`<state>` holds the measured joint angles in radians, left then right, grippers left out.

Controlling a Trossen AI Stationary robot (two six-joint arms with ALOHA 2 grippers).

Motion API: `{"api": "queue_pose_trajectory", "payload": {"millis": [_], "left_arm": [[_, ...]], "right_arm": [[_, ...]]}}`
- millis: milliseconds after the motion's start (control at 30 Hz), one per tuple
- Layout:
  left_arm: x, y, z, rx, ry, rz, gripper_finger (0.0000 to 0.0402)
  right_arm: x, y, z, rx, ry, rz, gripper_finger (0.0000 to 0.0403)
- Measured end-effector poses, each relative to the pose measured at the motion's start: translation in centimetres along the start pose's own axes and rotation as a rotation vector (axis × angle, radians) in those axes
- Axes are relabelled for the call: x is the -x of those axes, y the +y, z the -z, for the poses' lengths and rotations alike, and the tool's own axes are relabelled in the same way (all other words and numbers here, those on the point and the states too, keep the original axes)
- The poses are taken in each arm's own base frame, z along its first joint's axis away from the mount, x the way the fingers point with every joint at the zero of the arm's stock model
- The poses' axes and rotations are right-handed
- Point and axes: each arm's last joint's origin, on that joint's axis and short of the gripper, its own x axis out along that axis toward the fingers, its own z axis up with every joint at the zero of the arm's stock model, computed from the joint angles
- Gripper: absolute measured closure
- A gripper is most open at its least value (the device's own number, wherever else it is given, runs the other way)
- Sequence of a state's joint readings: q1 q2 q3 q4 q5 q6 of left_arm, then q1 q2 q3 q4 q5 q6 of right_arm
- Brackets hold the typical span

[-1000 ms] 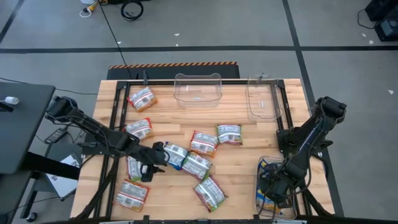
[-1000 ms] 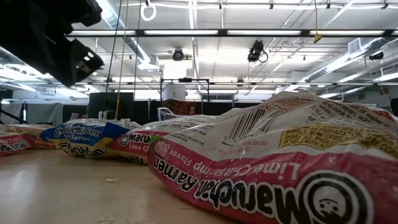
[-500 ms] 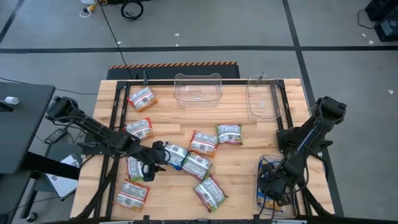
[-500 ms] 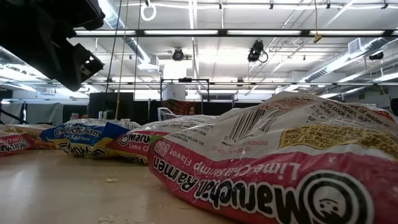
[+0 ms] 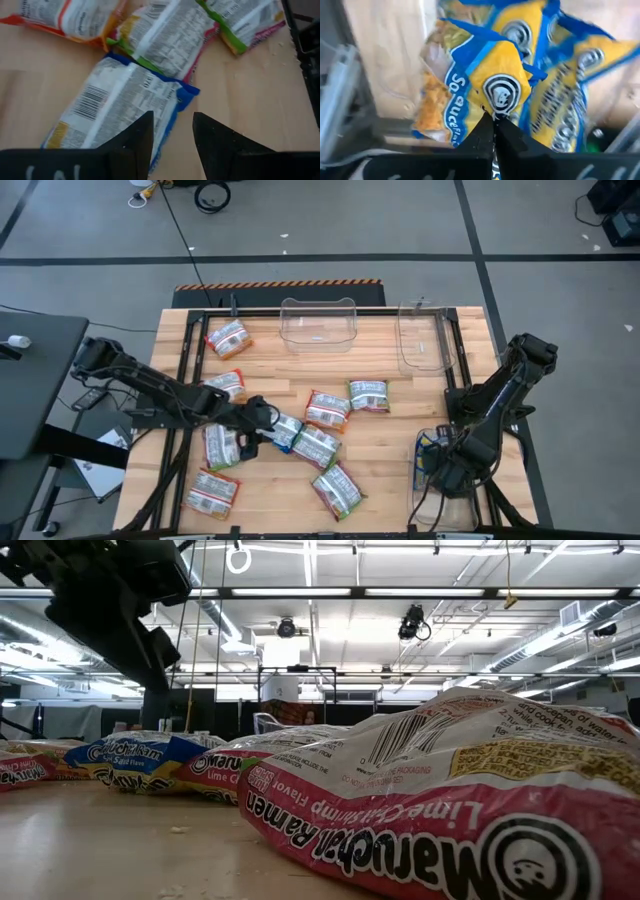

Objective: Sort Maruchan noodles
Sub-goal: Put the bottom right blue noodle pack into the bottom right transparent bin, then put the blue noodle pack into the bottom transparent bin

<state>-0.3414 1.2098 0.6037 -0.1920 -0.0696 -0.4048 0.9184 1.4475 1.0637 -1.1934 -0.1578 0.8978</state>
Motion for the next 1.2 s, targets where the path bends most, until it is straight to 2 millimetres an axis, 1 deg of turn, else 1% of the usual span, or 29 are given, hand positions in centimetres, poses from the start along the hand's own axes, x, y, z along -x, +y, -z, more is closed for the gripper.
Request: {"api": "queue_pose_trajectory", "payload": {"millis": [133,267,333,433,500,600,700,767,833,900,1000,1100,1200], "left_arm": [[0.0,-0.1,0.1,0.054,0.035,0.055,0.0257],[0.1,-0.9,0.5,0.071,0.074,0.123,0.0238],[0.1,-1.3,0.9,0.044,0.094,0.117,0.0224],[0.2,-1.5,1.6,-0.054,0.111,0.054,0.0208],[0.3,-1.5,1.8,-0.106,0.109,0.01,0.0203],[0.7,-1.7,1.6,-0.123,0.108,-0.022,0.0204],[1.4,-1.8,0.9,-0.195,0.138,-0.048,0.0208],[1.6,-1.6,1.2,-0.277,0.198,-0.07,0.0212],[1.8,-1.0,1.9,-0.314,0.283,-0.11,0.0215],[2.0,-0.3,2.4,-0.3,0.351,-0.151,0.0216],[1.4,0.8,3.3,-0.276,0.367,-0.175,0.0216],[0.5,1.4,4.0,-0.247,0.315,-0.152,0.0216],[-0.7,1.6,4.3,-0.231,0.235,-0.133,0.0217]], "right_arm": [[0.0,0.7,-0.6,0.013,-0.077,-0.059,0.038],[0.1,0.8,-0.7,-0.017,-0.1,-0.06,0.0349],[0.1,0.7,-0.7,-0.027,-0.102,-0.051,0.033],[0.3,0.6,-0.6,-0.036,-0.07,-0.052,0.0304],[1.3,0.6,-0.7,-0.047,-0.059,-0.058,0.0289],[4.1,0.4,-1.0,-0.08,-0.096,-0.023,0.0274],[7.1,-0.1,-2.1,-0.073,-0.243,0.008,0.0268],[8.8,-0.5,-3.4,-0.06,-0.372,0.03,0.0268],[9.8,-1.0,-5.4,-0.05,-0.495,0.08,0.0268],[9.8,-1.8,-7.9,-0.053,-0.553,0.145,0.0268],[9.3,-2.8,-12.3,-0.031,-0.627,0.175,0.0268],[8.9,-3.7,-16.3,-0.037,-0.727,0.179,0.0268],[8.8,-4.4,-19.4,0.001,-0.852,0.203,0.0268]]}}
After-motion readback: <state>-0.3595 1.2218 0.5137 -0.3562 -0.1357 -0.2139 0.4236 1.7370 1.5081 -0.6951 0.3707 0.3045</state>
